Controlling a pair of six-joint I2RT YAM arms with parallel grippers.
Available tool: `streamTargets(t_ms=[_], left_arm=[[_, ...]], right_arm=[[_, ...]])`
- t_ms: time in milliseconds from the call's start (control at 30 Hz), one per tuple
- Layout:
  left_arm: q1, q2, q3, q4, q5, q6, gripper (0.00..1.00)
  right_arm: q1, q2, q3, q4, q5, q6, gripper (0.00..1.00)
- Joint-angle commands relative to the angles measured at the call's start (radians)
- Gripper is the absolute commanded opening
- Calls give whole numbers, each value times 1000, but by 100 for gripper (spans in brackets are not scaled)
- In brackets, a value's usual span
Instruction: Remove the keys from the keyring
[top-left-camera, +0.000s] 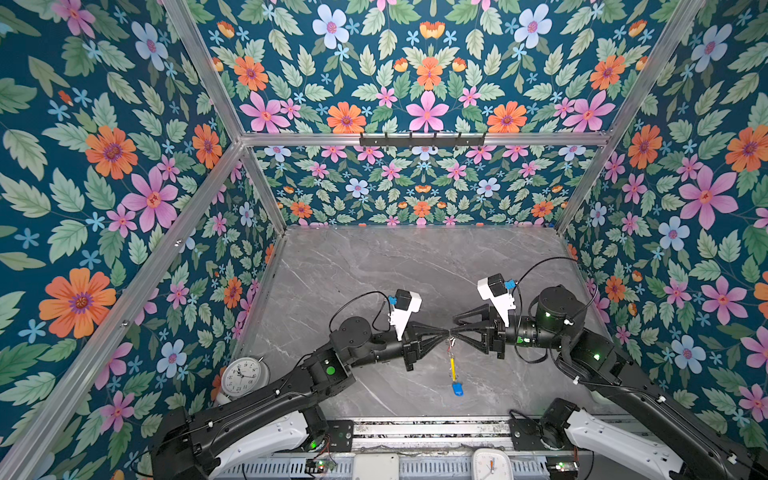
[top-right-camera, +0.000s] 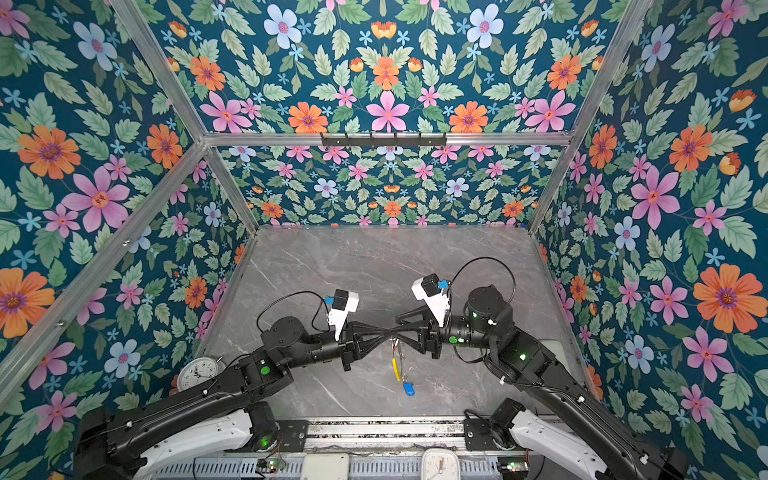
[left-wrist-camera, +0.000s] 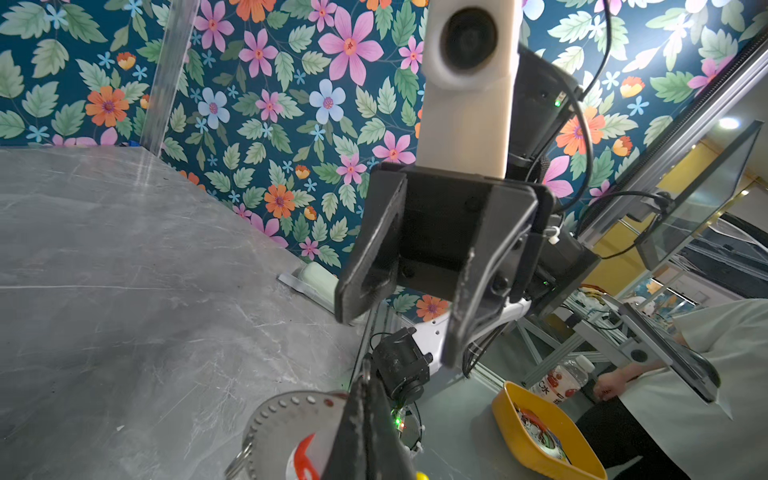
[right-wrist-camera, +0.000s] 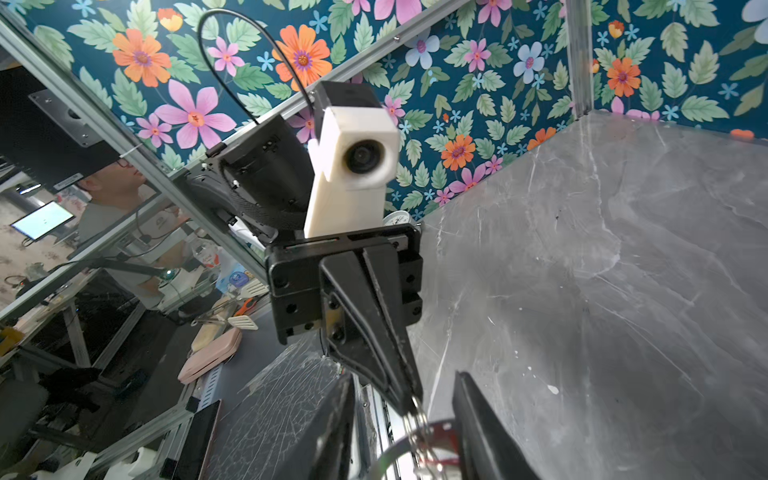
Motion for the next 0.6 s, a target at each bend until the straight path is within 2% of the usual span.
streamTargets(t_ms=[0, 167, 267, 567], left_arm=[[1, -20, -24, 18, -79, 15, 0], [1, -54, -40, -10, -167, 6, 0], [1, -67, -39, -4, -199, 0, 0], [0, -66, -65, 73, -181, -28, 0]], right_arm=[[2, -41, -47, 84, 71, 21, 42], [2, -115, -121, 118, 193, 14, 45], [2, -129, -138, 107, 190, 8, 45], [5, -164, -246, 145, 196, -2, 46]])
